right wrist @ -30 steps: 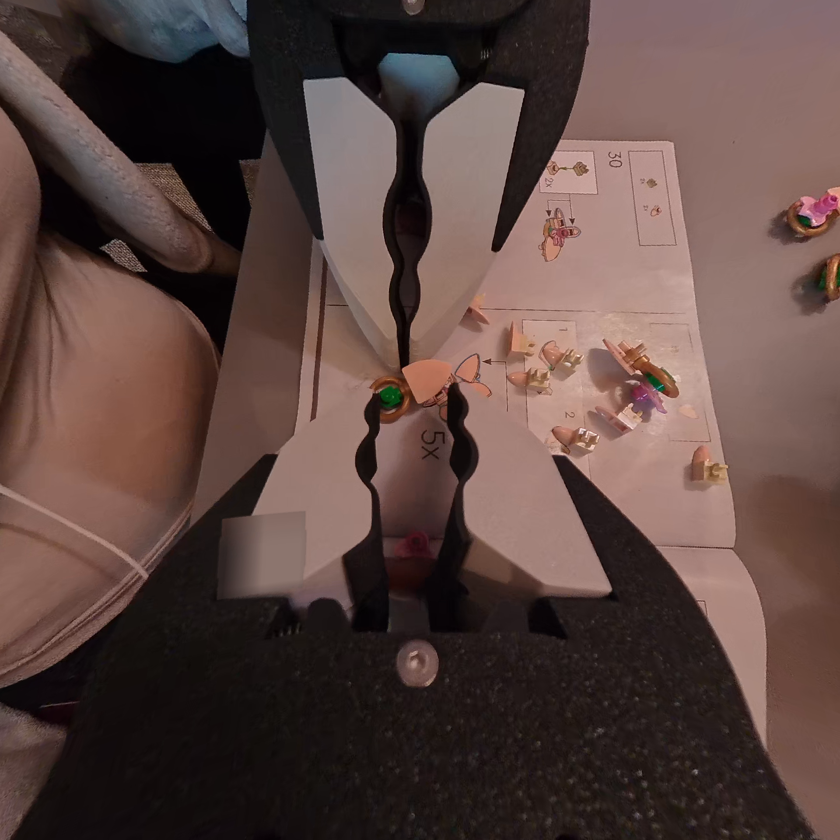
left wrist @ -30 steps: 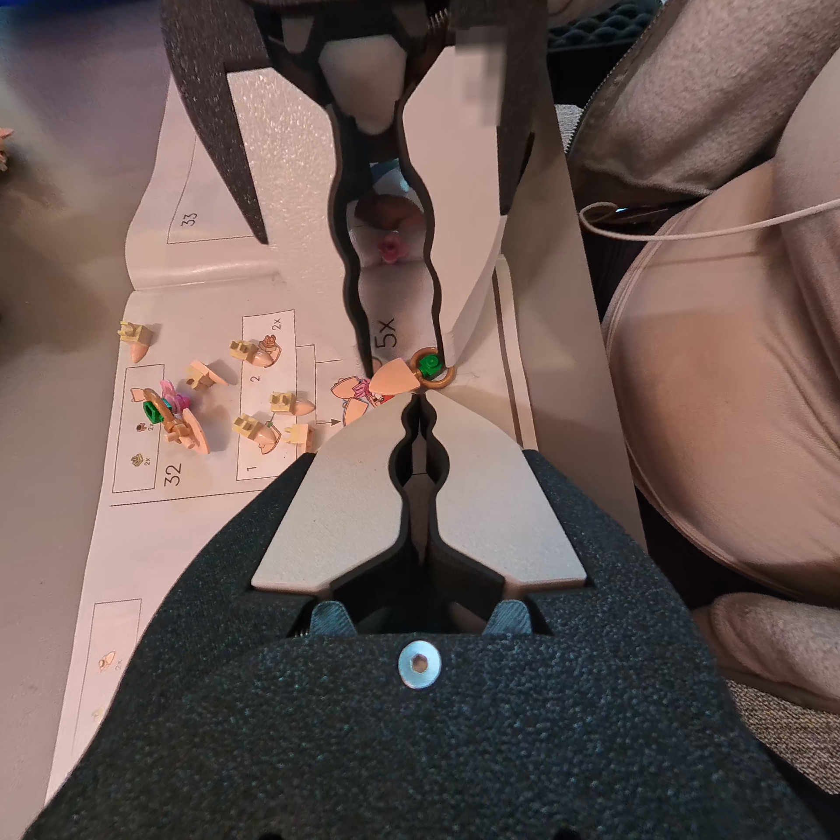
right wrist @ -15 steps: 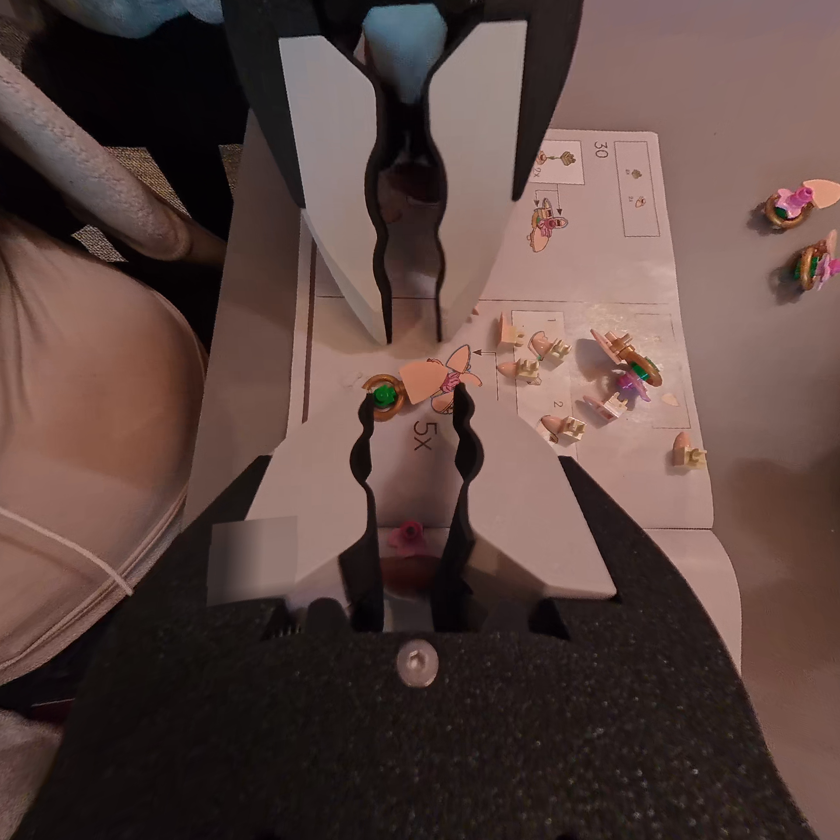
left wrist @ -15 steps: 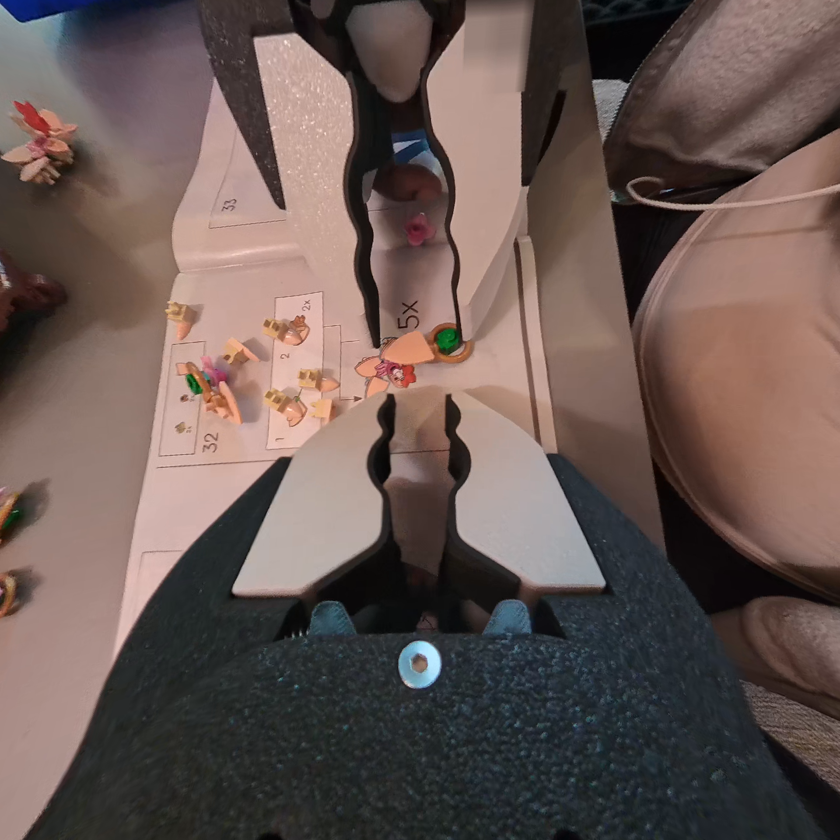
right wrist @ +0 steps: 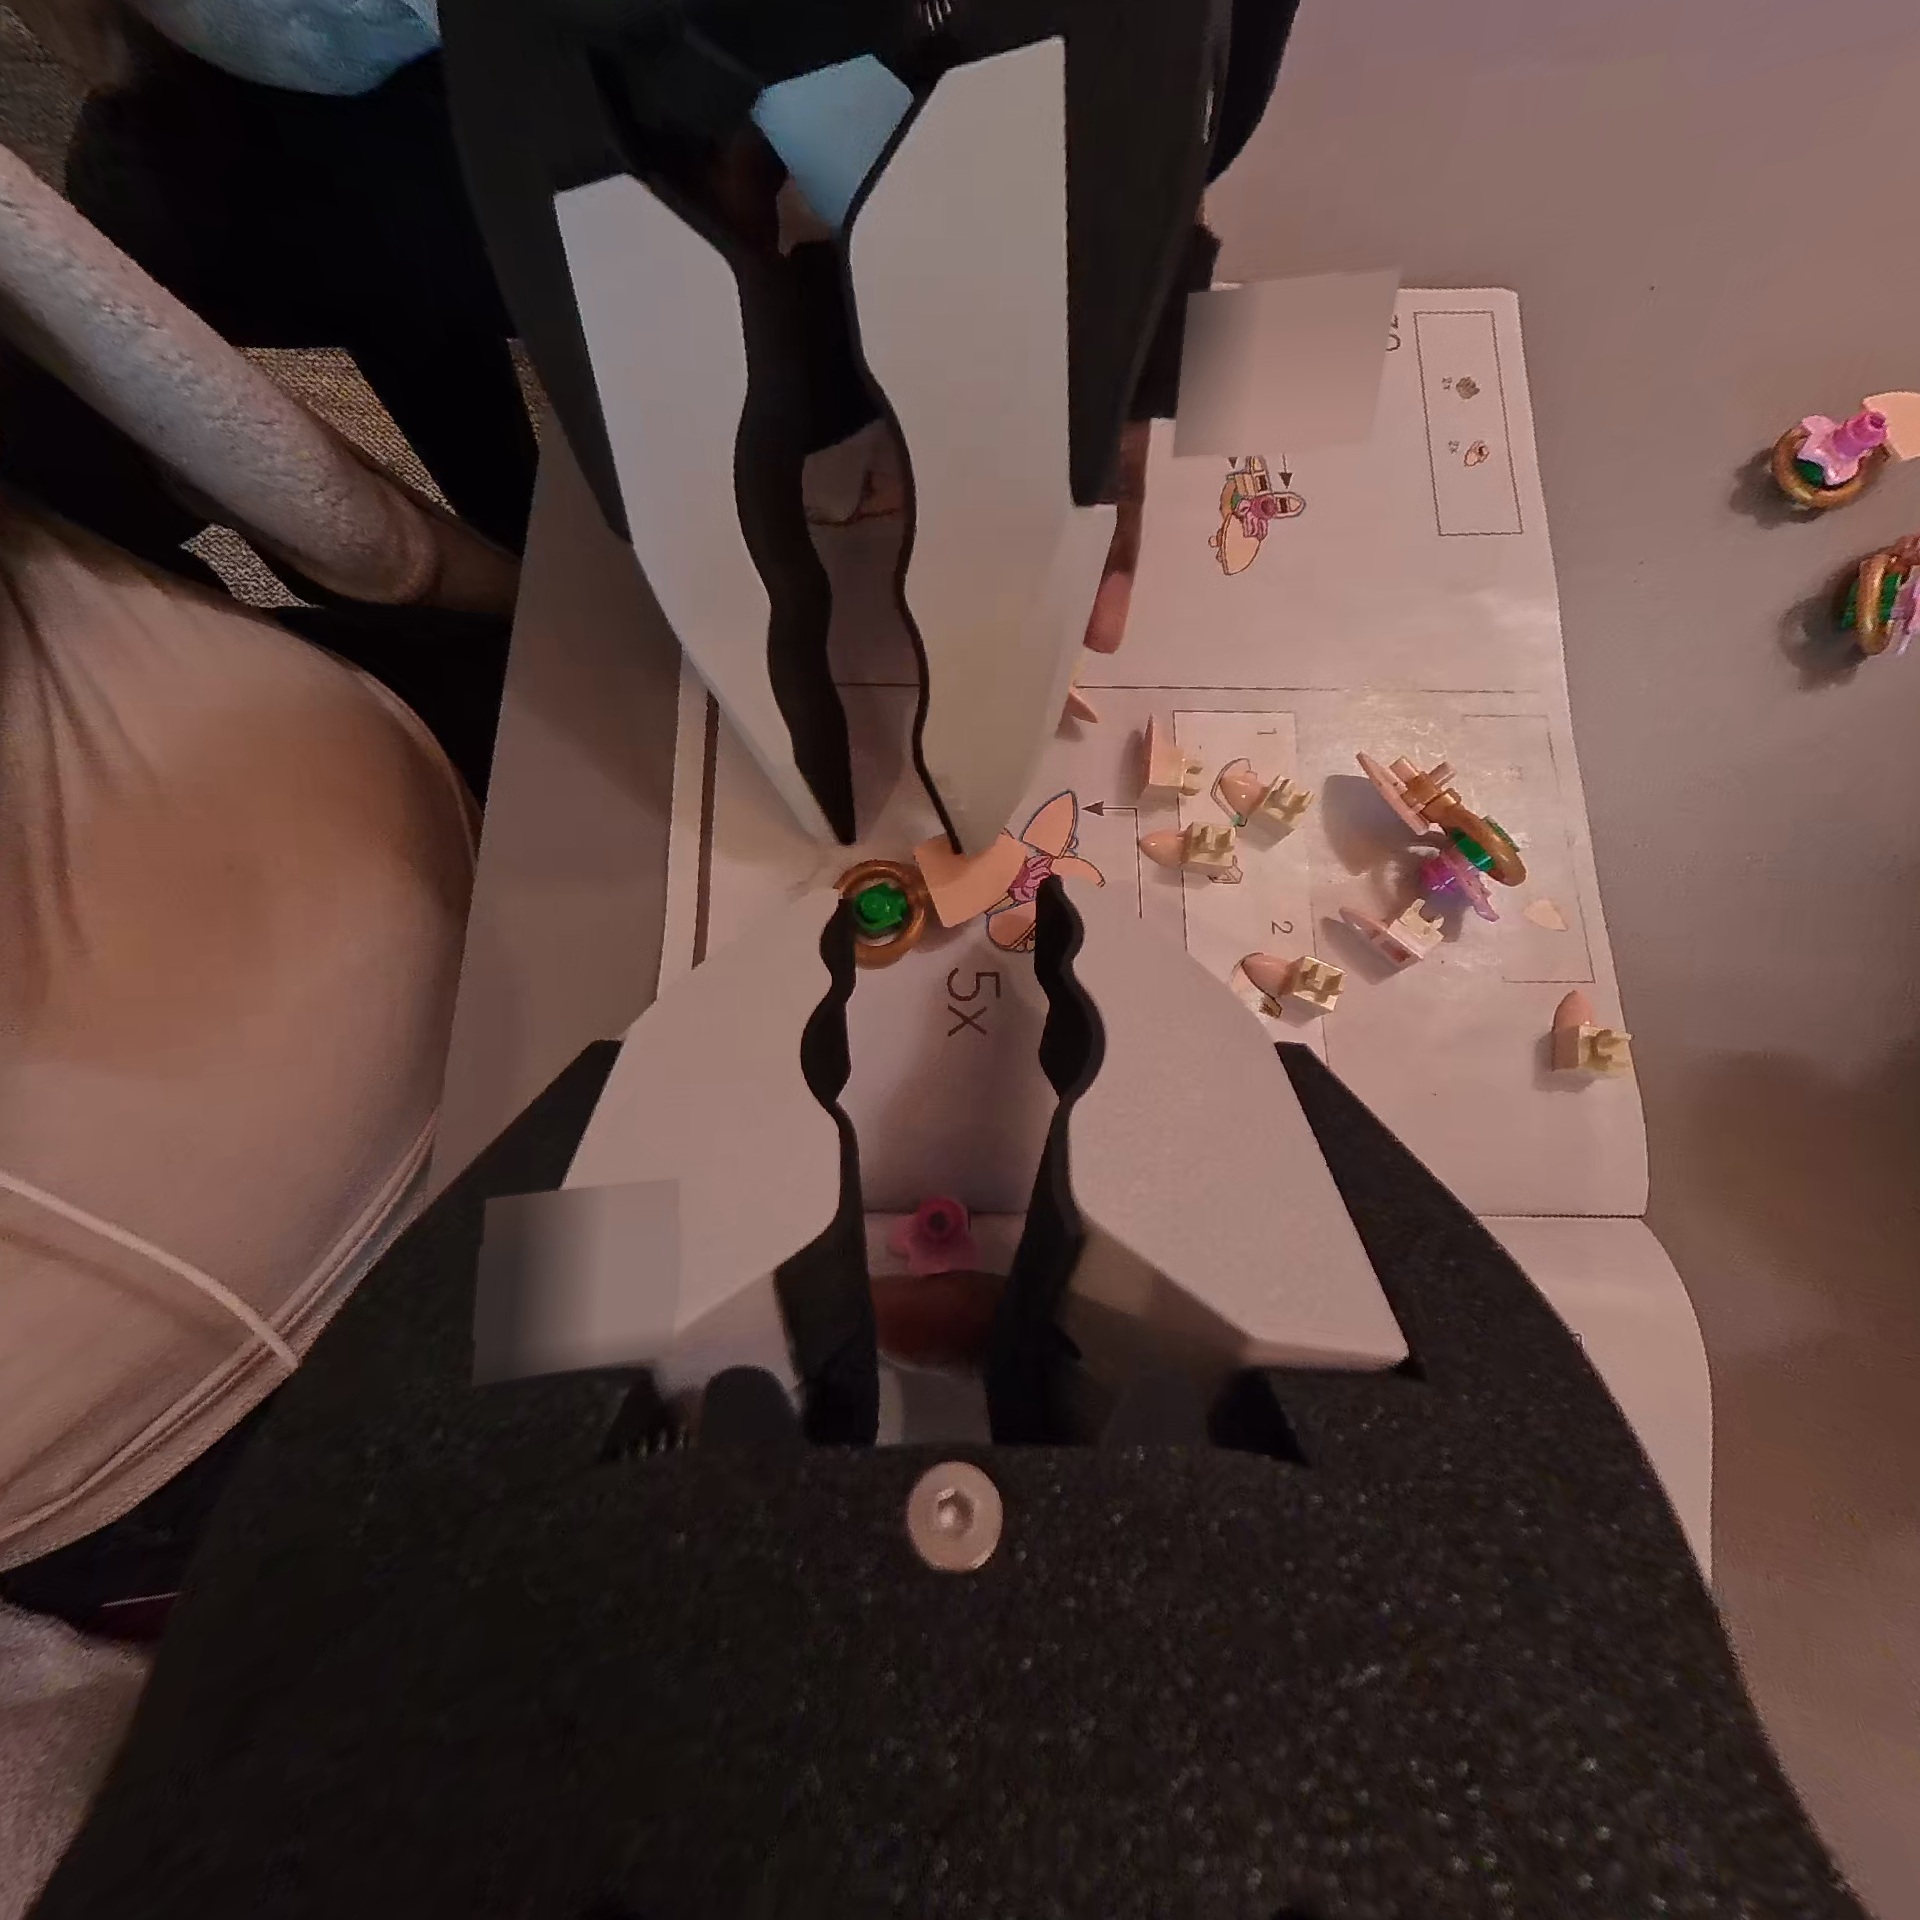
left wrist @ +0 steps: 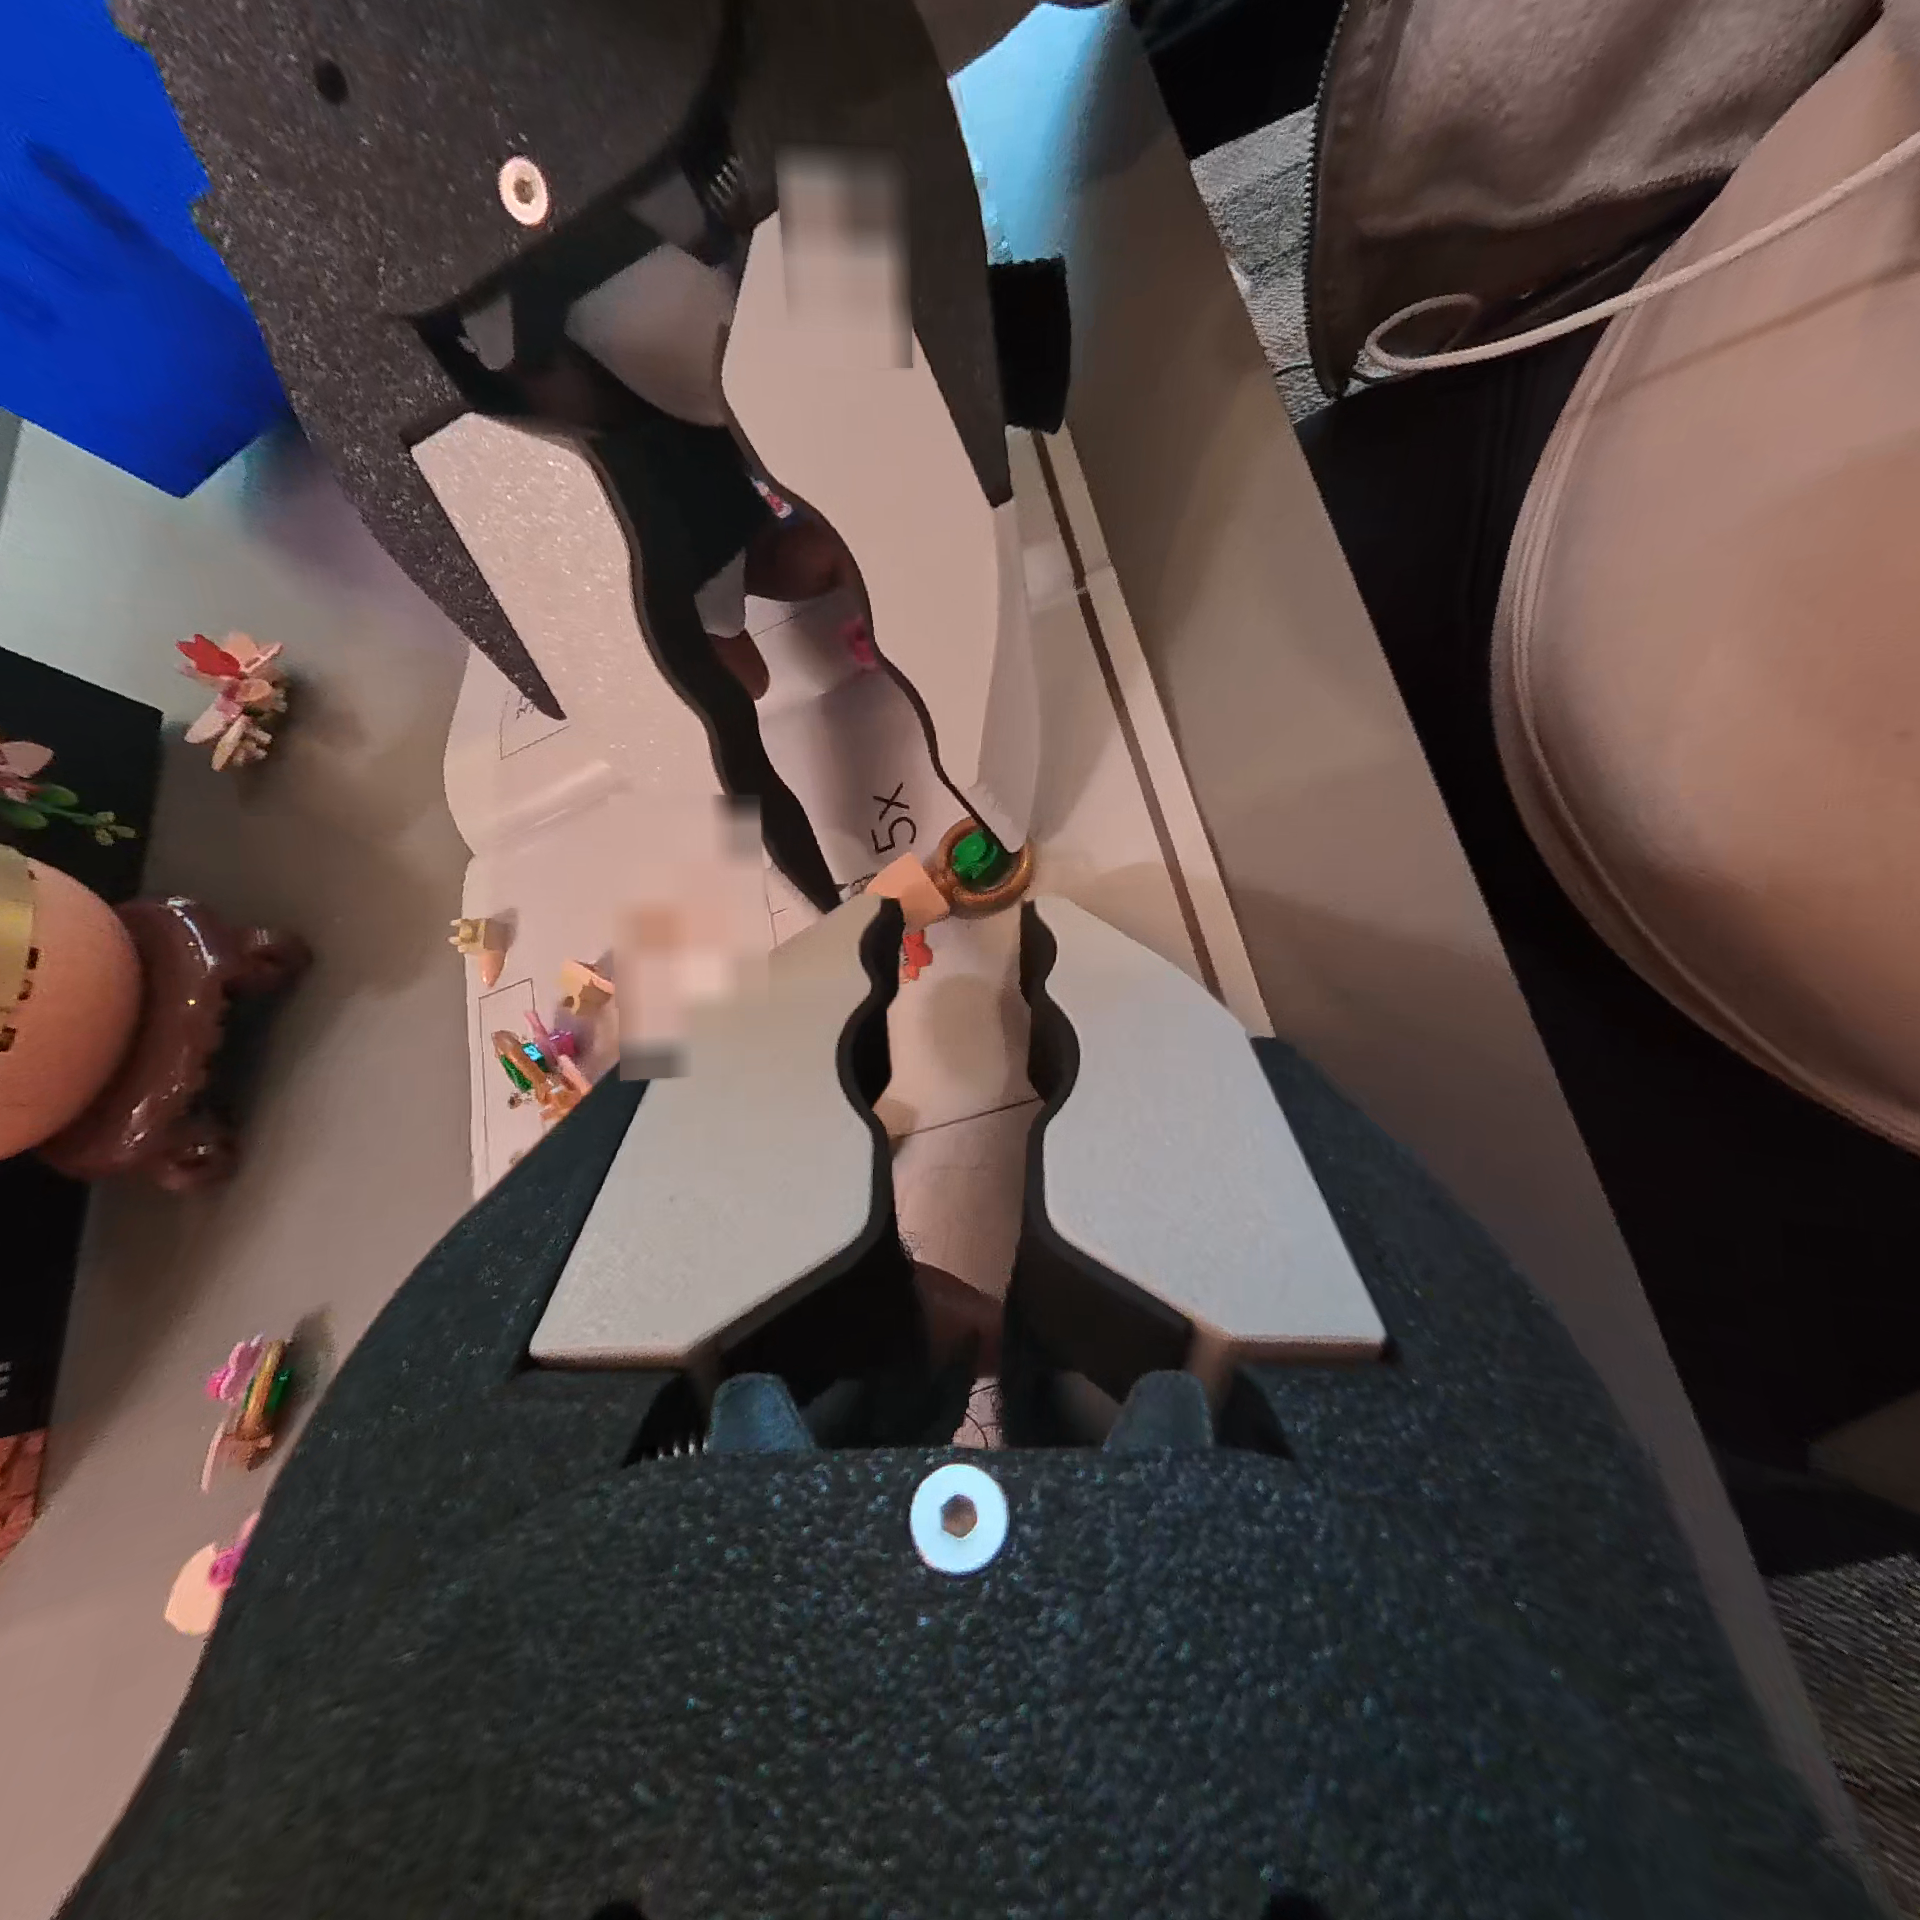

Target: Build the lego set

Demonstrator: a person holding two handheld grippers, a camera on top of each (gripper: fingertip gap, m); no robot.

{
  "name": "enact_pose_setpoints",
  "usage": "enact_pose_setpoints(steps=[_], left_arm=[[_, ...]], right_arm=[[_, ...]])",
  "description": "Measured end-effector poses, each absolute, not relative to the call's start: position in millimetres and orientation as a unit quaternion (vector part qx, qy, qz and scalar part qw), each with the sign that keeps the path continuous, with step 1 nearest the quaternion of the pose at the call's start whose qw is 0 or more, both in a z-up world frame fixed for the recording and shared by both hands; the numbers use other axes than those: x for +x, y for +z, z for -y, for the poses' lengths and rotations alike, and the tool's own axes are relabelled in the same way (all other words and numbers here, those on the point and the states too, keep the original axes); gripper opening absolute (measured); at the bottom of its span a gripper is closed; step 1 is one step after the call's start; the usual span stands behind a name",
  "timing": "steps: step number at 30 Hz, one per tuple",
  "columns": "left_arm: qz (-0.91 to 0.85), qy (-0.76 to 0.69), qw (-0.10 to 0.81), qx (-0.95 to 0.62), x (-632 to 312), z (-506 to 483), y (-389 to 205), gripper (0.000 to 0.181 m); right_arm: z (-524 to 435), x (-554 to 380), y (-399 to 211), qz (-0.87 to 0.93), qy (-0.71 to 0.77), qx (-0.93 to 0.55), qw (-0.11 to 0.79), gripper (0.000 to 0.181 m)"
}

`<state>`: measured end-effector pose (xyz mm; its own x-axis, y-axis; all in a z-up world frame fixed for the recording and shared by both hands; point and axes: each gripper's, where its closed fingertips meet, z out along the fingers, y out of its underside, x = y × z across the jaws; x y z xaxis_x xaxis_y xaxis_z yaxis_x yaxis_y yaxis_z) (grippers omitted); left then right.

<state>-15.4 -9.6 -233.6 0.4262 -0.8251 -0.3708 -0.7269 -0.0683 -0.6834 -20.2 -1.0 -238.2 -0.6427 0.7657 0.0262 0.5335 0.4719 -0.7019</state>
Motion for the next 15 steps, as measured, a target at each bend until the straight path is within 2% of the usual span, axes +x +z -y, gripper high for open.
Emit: enact_pose_setpoints(steps=[7,11,15], left_arm=[[-0.548,-0.068,0.424,-0.718,-12.0,8.3,-234.9,0.018],[-0.533,-0.099,0.420,-0.728,-8.0,9.2,-234.5,0.008],[-0.524,-0.122,0.405,-0.740,-7.5,11.6,-238.6,0.005]], right_arm=[[1.6,-20.6,-238.5,0.841,0.341,-0.387,0.163,0.033],[1.6,-20.7,-238.5,0.840,0.341,-0.390,0.160,0.033],[2.8,-20.7,-239.9,0.840,0.343,-0.389,0.159,0.030]])
